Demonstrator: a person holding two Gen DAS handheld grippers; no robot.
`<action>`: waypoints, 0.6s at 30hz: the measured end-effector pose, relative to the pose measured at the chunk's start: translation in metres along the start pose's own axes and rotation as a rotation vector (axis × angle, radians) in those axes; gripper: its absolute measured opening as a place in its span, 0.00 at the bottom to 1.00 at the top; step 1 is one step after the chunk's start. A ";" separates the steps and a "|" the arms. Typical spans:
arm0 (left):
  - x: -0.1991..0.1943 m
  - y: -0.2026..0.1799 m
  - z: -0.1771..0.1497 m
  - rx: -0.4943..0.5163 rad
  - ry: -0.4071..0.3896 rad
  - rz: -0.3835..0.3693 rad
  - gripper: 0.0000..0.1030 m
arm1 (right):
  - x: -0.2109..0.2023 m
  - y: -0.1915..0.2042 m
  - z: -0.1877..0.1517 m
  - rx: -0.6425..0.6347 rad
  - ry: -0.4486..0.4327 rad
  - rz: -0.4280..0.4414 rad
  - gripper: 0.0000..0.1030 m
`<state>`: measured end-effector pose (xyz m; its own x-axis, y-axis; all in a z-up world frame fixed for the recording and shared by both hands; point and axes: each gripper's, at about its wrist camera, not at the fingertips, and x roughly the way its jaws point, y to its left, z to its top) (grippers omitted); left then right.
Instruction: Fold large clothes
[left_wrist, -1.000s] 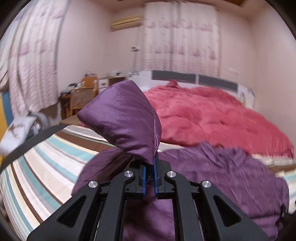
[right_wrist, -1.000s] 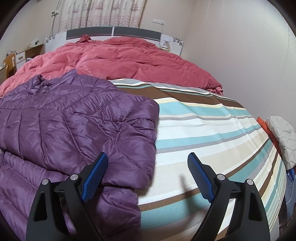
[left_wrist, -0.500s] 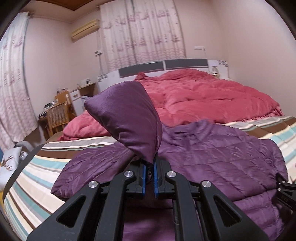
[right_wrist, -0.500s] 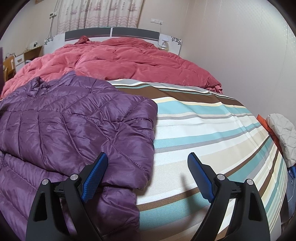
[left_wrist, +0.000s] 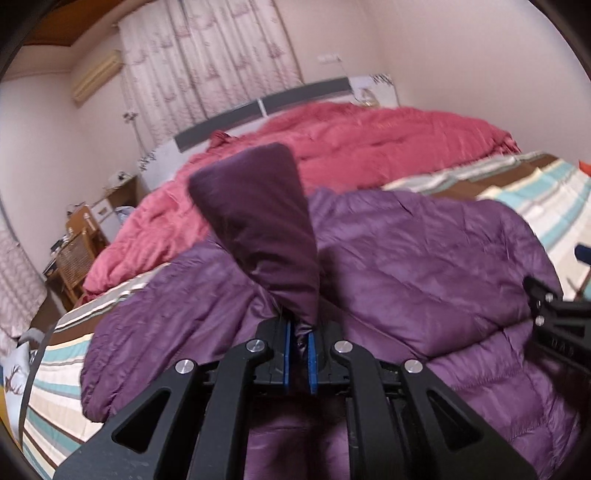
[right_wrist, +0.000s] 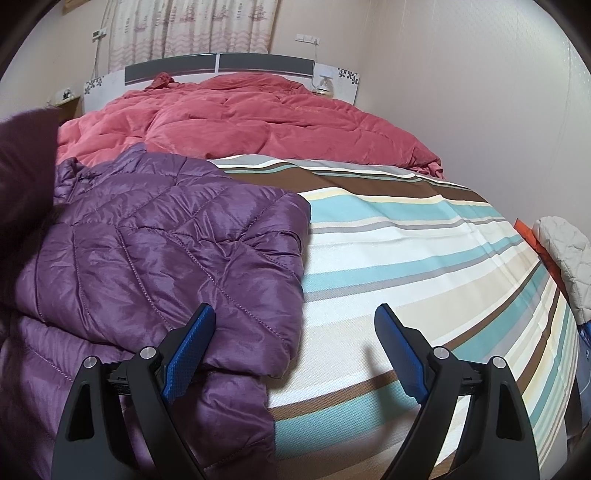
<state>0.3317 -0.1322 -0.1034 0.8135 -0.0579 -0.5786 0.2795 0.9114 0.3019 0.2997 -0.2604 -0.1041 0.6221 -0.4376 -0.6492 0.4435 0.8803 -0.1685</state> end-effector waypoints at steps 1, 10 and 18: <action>0.003 -0.004 -0.001 0.023 0.024 -0.017 0.08 | 0.000 0.000 0.000 -0.001 0.000 0.000 0.85; -0.017 -0.022 -0.003 0.115 0.015 -0.135 0.57 | -0.001 0.001 0.000 -0.001 -0.001 -0.003 0.85; -0.052 0.054 -0.017 -0.094 -0.037 -0.092 0.68 | -0.017 0.001 0.001 -0.008 -0.075 0.036 0.85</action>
<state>0.2956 -0.0734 -0.0702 0.8051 -0.1565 -0.5722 0.3062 0.9358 0.1749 0.2897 -0.2524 -0.0924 0.6842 -0.4183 -0.5974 0.4150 0.8969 -0.1527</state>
